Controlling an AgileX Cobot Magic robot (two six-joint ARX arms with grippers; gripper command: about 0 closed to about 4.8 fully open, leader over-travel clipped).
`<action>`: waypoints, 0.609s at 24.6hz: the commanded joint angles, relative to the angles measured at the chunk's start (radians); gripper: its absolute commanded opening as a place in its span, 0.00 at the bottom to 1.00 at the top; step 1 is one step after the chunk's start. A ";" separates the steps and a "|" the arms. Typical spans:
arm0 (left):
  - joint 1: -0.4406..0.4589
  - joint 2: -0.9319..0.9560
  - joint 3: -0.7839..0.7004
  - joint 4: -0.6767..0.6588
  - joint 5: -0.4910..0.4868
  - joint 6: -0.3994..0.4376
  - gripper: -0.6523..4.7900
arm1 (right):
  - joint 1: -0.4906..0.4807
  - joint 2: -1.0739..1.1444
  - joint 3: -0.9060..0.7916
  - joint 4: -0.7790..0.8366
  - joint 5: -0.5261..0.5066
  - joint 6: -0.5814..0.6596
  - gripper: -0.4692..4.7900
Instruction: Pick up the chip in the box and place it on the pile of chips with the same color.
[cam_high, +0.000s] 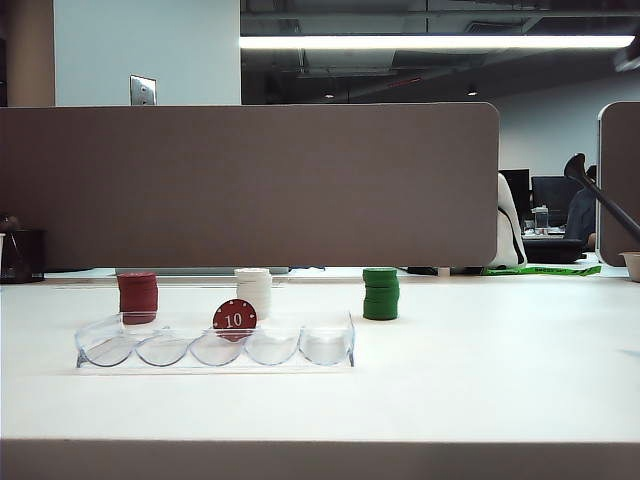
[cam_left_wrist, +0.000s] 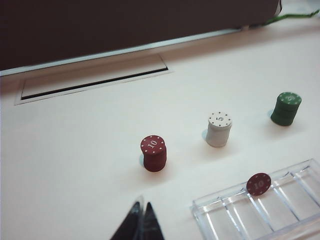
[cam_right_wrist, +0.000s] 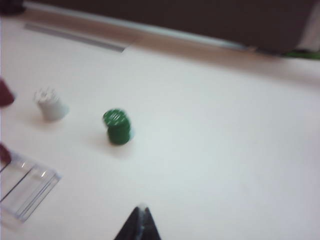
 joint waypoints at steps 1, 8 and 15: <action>-0.002 0.113 0.077 0.011 0.024 0.042 0.11 | 0.148 0.109 0.031 0.007 0.106 -0.005 0.08; -0.002 0.181 0.099 0.089 0.214 0.038 0.11 | 0.349 0.249 0.057 0.127 0.219 0.002 0.08; -0.001 0.181 0.098 0.035 0.232 0.037 0.11 | 0.351 0.253 0.057 0.256 0.216 0.002 0.08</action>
